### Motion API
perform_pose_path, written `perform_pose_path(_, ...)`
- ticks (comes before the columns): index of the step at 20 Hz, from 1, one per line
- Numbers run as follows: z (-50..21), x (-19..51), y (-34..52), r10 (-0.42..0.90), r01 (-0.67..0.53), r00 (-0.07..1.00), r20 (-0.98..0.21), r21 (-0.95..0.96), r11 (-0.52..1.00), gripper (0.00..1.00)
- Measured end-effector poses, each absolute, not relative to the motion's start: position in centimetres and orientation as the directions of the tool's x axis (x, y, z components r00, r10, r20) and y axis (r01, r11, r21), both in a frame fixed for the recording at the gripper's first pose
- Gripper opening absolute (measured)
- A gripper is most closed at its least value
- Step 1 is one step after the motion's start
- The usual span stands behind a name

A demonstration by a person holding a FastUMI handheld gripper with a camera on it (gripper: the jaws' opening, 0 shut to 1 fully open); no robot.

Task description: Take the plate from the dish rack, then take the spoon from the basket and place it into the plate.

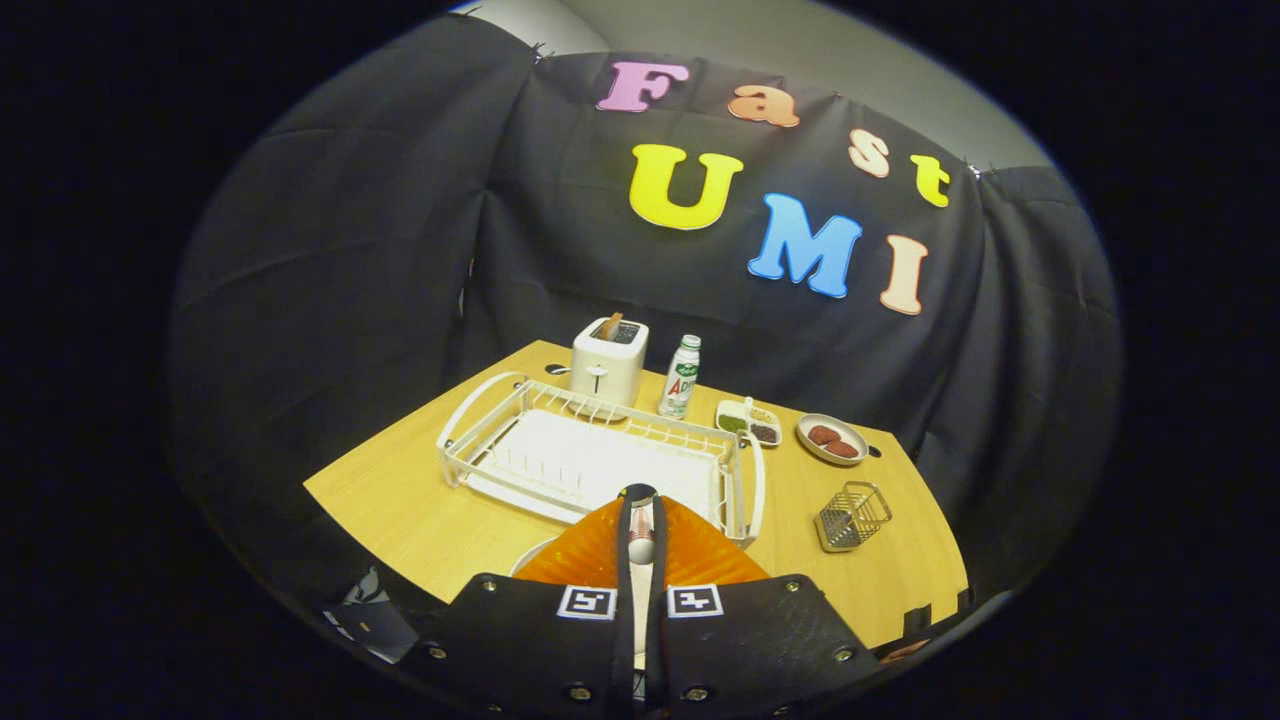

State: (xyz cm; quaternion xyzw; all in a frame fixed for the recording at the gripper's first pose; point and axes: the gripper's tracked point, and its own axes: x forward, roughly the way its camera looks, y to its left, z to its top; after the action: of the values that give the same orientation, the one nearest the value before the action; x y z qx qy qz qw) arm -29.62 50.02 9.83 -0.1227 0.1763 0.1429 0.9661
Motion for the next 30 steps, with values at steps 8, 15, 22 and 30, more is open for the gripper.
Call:
perform_pose_path(8, 4.4, -30.6, 50.6, 0.263, -0.364, 0.85, -0.456, -0.148, 0.92, 0.05)
perform_pose_path(15, 1.9, -28.8, 50.4, 0.251, -0.34, 0.838, -0.484, -0.104, 0.935, 0.04)
perform_pose_path(22, 0.4, -27.9, 50.2, 0.249, -0.332, 0.829, -0.5, -0.083, 0.939, 0.04)
perform_pose_path(30, -0.1, -27.7, 50.4, 0.272, -0.374, 0.826, -0.494, -0.119, 0.92, 0.12)
